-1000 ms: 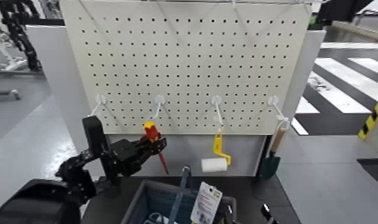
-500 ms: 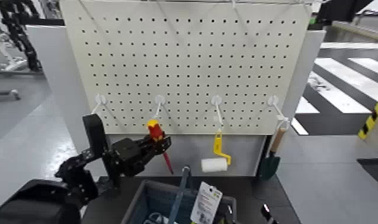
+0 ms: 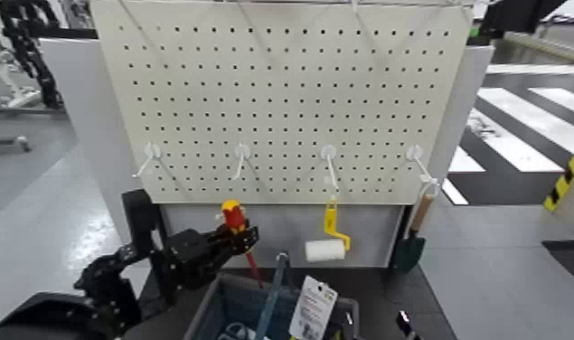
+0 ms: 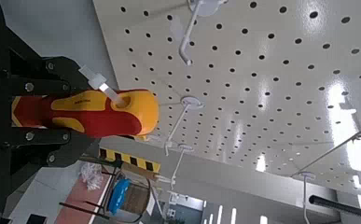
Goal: Put the red screwdriver into the crate.
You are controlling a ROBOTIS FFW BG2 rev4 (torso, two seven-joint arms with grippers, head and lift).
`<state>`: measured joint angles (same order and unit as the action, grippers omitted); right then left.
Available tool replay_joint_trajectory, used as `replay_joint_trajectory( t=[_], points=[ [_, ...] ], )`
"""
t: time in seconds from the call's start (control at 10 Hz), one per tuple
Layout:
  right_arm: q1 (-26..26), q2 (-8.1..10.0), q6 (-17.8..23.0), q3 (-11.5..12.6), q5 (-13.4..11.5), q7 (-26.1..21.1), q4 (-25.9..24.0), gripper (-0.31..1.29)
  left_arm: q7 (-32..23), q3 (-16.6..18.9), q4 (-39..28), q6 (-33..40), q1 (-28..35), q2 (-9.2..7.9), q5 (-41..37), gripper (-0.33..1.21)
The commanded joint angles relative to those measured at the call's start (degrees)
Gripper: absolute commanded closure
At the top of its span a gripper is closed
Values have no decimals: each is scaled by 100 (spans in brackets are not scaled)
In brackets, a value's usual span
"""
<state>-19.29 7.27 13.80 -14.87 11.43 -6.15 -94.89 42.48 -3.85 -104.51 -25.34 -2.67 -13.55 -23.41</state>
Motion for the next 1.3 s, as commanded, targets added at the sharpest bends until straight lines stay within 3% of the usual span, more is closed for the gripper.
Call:
replay_joint_trajectory(
  t=[0.1,0.3,0.6,1.3],
  points=[
    [-4,-6,0,1,9,-9,-4,16,23,279,-254,-322,276,107,65,118],
    [-13,-15,-9,19,18,0,-4,16,23,429,-227,-401,504,213,-6,118],
    [-22,-6,-9,10,26,0,-4,16,94,323,168,-331,531,274,-155,118],
    [5,3,79,-7,88,9,58,16,260,-230,1179,-682,223,116,-375,118]
  ],
)
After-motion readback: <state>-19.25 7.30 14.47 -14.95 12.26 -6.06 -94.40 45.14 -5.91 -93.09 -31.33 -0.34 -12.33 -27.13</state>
